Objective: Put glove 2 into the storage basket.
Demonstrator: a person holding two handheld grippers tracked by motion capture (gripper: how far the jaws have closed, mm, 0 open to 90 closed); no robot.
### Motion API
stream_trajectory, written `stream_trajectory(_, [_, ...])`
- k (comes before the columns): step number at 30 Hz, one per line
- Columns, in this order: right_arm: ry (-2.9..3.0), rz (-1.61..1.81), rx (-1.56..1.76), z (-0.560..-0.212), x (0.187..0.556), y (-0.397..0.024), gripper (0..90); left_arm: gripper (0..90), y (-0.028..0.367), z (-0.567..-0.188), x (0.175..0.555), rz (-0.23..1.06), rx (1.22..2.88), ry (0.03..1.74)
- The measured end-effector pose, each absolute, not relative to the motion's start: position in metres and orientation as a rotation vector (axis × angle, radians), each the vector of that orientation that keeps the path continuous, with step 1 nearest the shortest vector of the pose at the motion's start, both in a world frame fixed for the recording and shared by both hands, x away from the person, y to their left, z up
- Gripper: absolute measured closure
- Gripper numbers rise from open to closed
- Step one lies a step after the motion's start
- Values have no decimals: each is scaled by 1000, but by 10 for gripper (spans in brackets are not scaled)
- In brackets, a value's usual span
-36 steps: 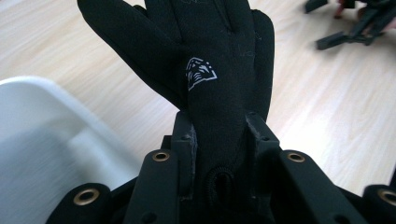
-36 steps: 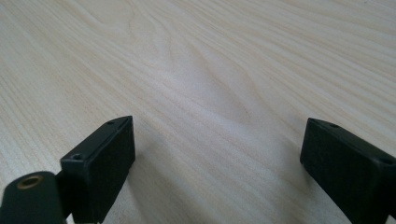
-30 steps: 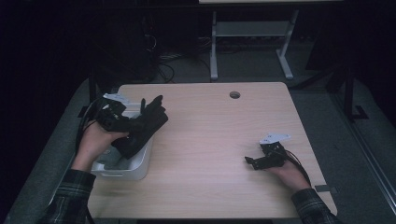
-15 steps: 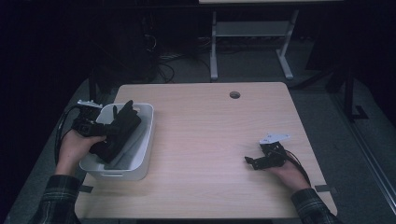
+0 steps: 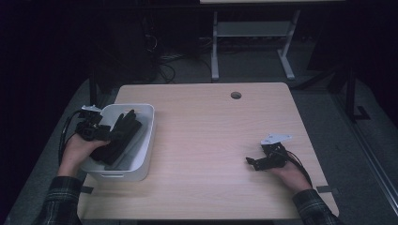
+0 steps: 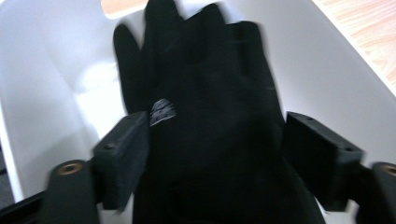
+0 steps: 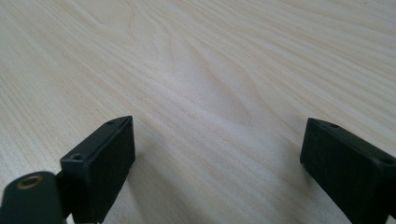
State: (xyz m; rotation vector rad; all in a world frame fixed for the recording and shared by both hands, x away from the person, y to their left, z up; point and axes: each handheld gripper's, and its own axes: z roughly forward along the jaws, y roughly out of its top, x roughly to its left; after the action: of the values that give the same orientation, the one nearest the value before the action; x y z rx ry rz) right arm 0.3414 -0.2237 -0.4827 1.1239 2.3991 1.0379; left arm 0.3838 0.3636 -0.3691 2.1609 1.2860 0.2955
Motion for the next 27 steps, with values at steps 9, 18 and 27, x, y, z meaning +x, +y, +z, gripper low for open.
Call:
stream_trajectory(9, [2399, 1038, 1124, -483, 341, -224, 99, 163, 350, -358, 378, 330, 2126, 1217])
stream_trajectory(18, [2405, 1041, 1119, -483, 341, -224, 99, 159, 309, -356, 377, 293, 2118, 1103])
stream_trajectory(27, [2405, 1042, 1117, -483, 341, -224, 99, 159, 257, -350, 369, 268, 2081, 980])
